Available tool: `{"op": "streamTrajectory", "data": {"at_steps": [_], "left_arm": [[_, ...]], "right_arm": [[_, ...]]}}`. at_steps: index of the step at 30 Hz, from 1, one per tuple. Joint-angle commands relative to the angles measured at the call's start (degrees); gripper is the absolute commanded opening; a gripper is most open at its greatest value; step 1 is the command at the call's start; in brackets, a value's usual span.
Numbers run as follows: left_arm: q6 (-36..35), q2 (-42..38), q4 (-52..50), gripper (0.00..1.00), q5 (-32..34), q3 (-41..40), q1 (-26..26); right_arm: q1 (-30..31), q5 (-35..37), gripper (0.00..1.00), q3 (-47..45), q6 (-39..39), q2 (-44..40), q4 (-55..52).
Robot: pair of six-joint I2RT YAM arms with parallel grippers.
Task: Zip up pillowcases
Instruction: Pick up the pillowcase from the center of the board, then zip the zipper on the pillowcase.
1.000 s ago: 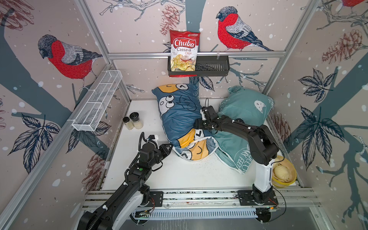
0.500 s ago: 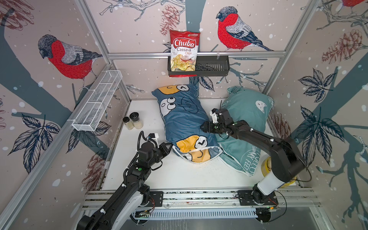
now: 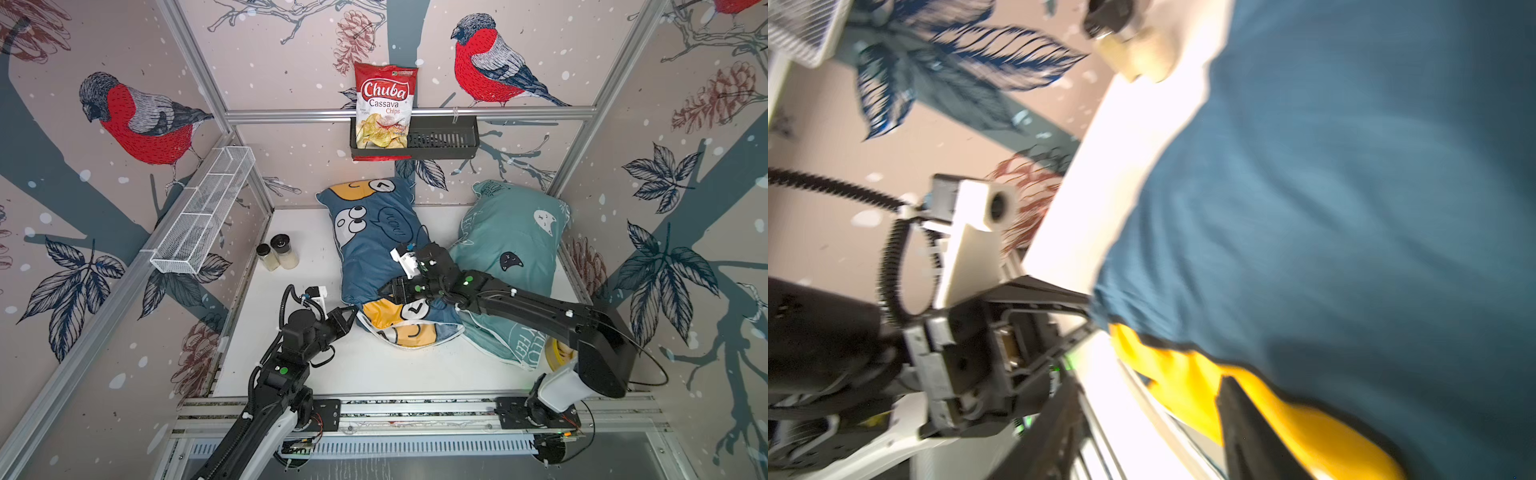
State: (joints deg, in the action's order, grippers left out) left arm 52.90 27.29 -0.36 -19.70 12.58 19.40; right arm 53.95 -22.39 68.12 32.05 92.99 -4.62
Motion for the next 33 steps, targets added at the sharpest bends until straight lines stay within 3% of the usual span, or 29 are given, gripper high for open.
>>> {"op": "streamTrajectory", "data": {"at_steps": [1,6,14,24,28,33], "left_arm": [[-1.66,-1.23,0.29,0.0,-0.76,1.04,0.15],[-2.72,-4.02,2.44,0.0,-2.56,1.01,0.09],[0.8,0.31,22.2,0.0,-7.3,-3.87,0.05],[3.72,7.41,32.36,0.0,-5.35,-2.99,0.07],[4.8,7.28,33.28,0.0,-5.05,-2.54,0.04],[5.63,5.67,33.63,0.0,-4.31,-2.49,0.1]], "right_arm": [[0.74,-3.44,0.45,3.64,0.55,4.8,2.61],[-1.21,-4.97,0.28,6.16,1.15,12.01,4.92],[-7.16,-5.36,0.23,6.89,1.98,19.03,7.39],[-7.65,-4.9,0.43,-6.73,3.69,0.21,9.25],[-4.05,-4.64,0.4,-11.95,7.89,-7.15,13.11],[-3.42,-6.69,0.32,-18.54,14.67,-10.36,23.7]]}}
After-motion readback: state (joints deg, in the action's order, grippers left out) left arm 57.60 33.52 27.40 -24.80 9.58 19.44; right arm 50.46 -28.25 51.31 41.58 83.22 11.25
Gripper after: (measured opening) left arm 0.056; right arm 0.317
